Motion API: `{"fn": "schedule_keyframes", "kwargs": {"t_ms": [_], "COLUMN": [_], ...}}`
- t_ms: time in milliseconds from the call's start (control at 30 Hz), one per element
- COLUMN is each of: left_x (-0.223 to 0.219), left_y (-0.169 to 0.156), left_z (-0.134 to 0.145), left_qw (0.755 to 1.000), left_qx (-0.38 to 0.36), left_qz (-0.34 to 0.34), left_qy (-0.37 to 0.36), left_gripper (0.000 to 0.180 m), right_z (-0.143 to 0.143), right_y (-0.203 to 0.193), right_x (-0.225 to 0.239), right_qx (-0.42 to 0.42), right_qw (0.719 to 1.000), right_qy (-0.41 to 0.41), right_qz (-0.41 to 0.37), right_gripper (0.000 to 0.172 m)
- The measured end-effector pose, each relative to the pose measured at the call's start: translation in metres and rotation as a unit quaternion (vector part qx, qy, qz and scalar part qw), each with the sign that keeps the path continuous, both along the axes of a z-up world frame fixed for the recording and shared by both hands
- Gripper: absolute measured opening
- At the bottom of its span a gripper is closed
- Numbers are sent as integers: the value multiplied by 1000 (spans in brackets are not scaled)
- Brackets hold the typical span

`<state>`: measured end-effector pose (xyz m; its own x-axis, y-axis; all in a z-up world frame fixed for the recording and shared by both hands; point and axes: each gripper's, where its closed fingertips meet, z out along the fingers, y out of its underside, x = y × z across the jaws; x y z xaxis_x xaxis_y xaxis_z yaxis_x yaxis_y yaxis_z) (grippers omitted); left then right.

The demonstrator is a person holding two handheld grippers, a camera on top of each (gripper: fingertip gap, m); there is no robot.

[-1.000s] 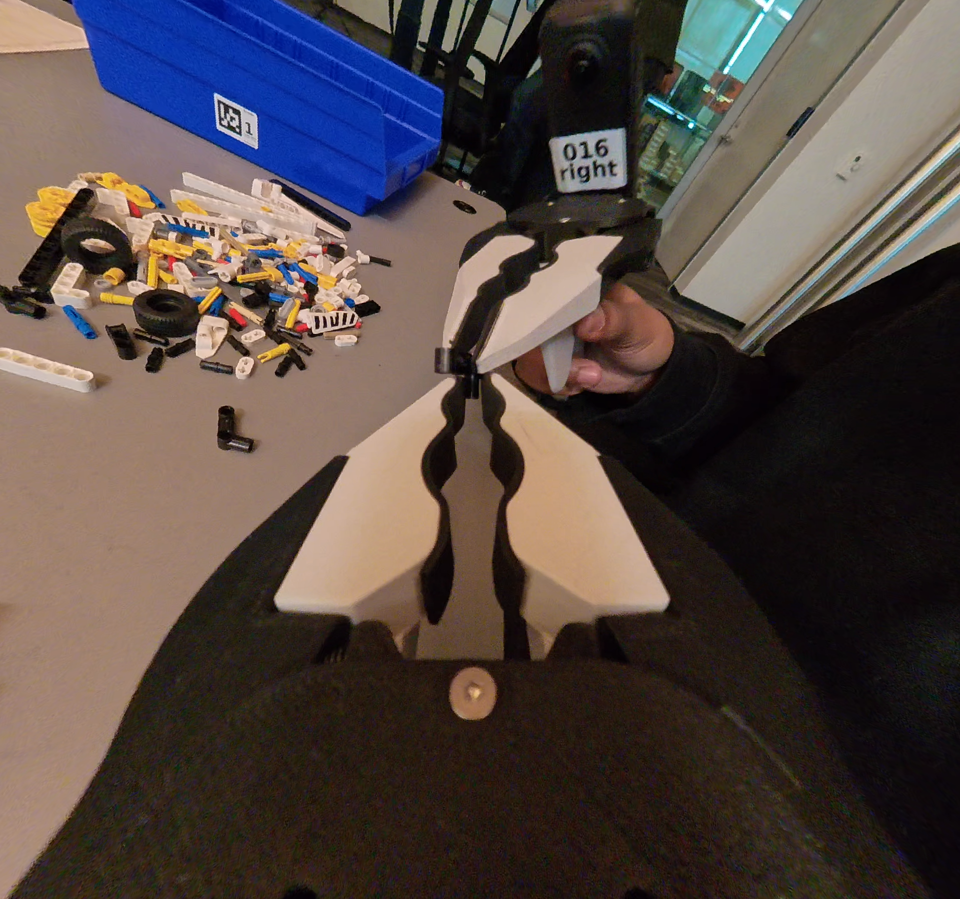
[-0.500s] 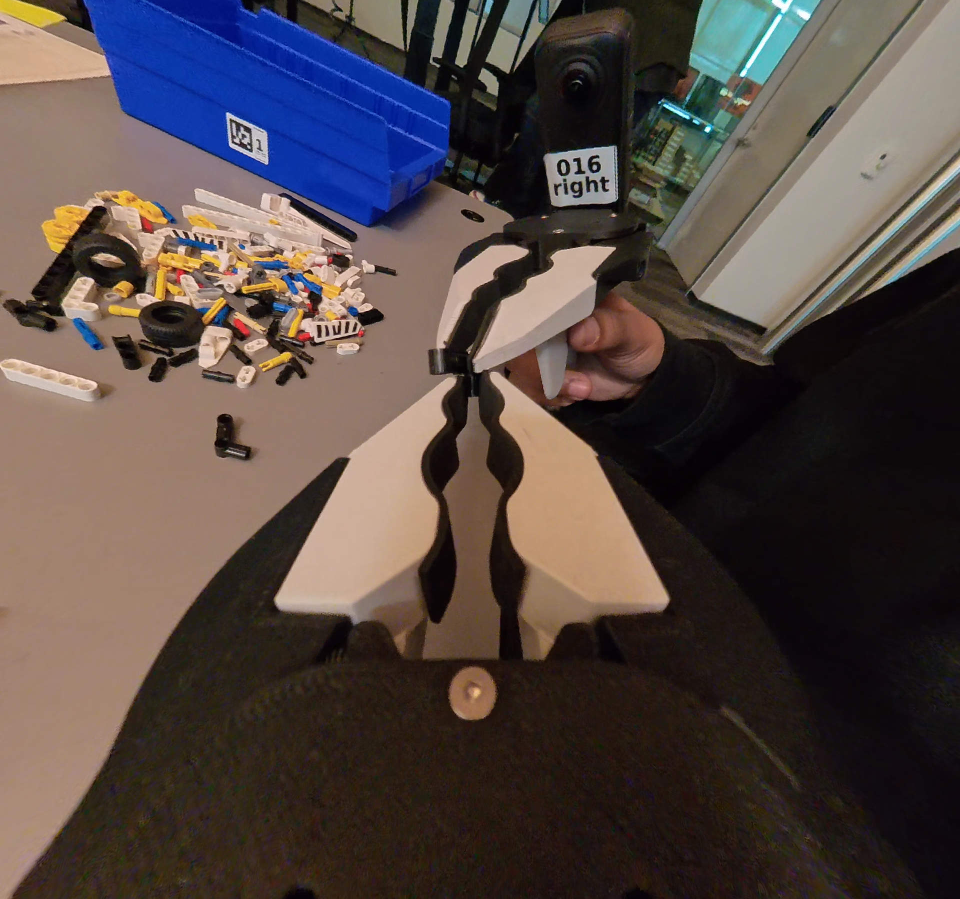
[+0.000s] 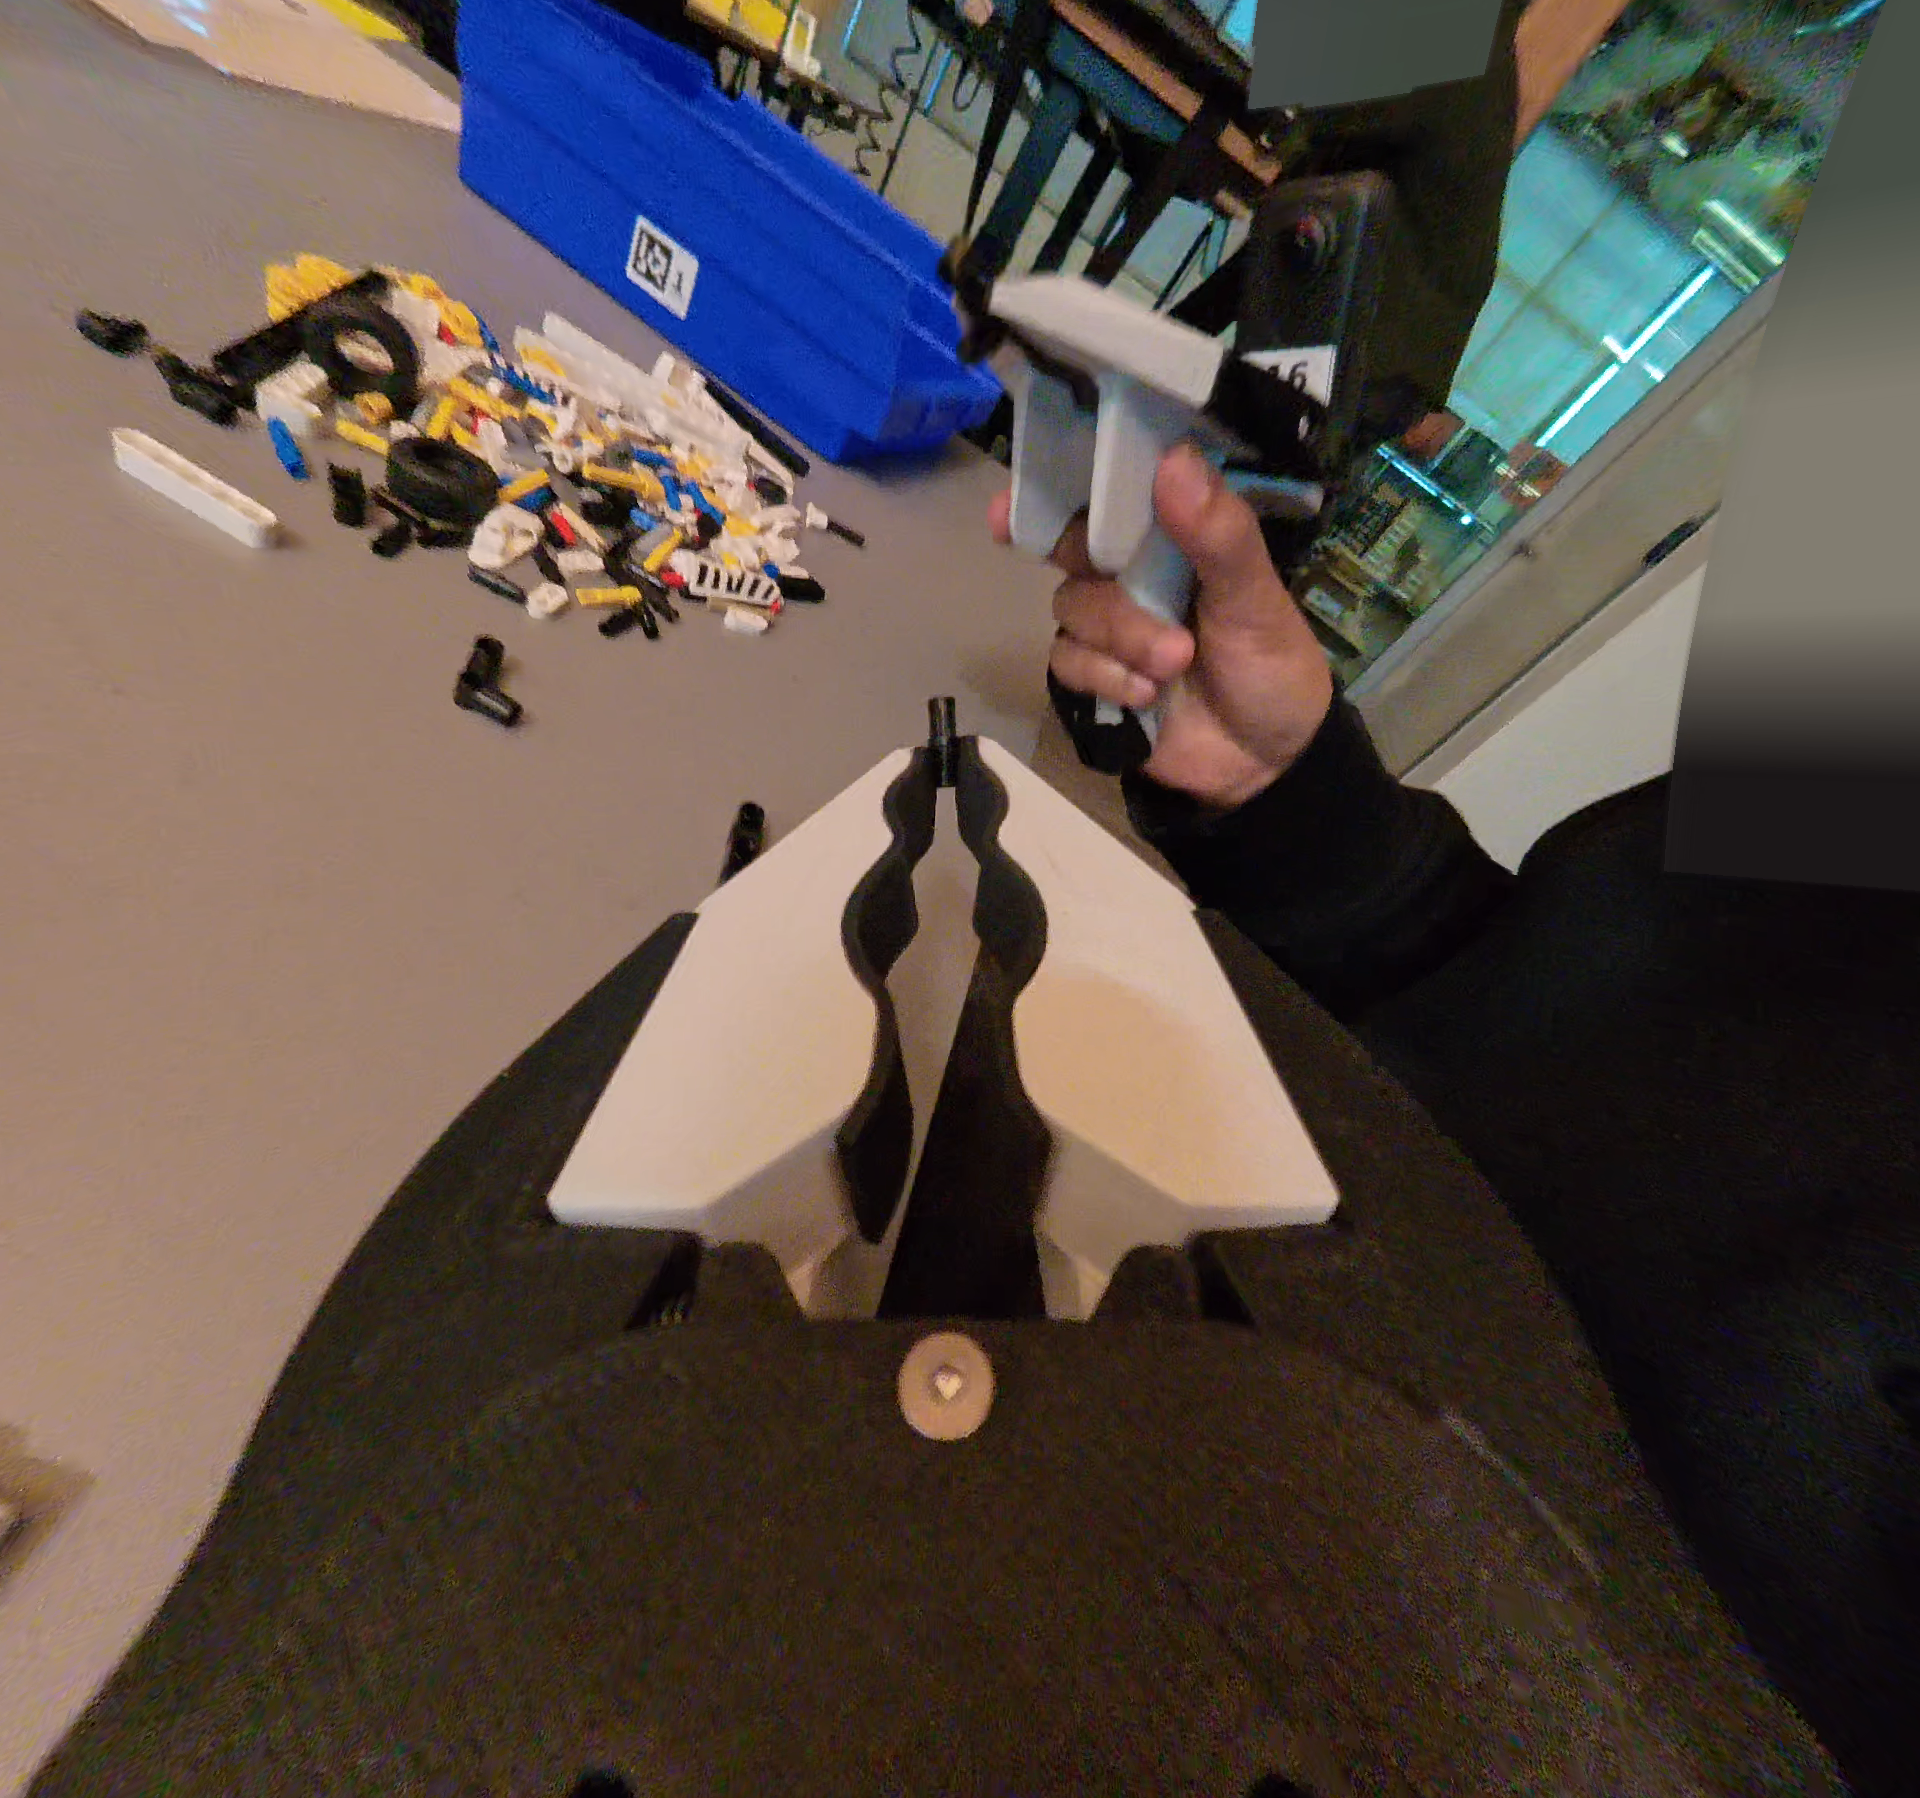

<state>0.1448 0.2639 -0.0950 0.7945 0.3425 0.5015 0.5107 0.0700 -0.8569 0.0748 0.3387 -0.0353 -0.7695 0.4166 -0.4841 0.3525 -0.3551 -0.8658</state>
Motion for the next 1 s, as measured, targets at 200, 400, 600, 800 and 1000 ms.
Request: {"fn": "schedule_keyframes", "kwargs": {"t_ms": [200,400,600,800,1000], "left_x": [-6,-23,-65,-98,-141], "left_y": [6,10,-2,25,57], "left_z": [15,-10,-22,-53,-67], "left_qw": [999,996,983,964,940], "left_qx": [1,-91,-171,-266,-341], "left_qz": [-3,3,59,13,-3], "left_qy": [32,22,14,-16,4], "left_gripper": [4,4,3,3,4], "right_z": [9,1,-17,-5,-4], "right_y": [-7,1,6,24,33], "right_x": [5,3,11,16,15], "right_qx": [-93,-98,51,-16,-34], "right_qw": [994,993,990,989,990], "right_qy": [-14,-2,129,147,137], "right_qz": [63,66,-10,-21,-26], "right_gripper": [5,5,5,5,4]}}
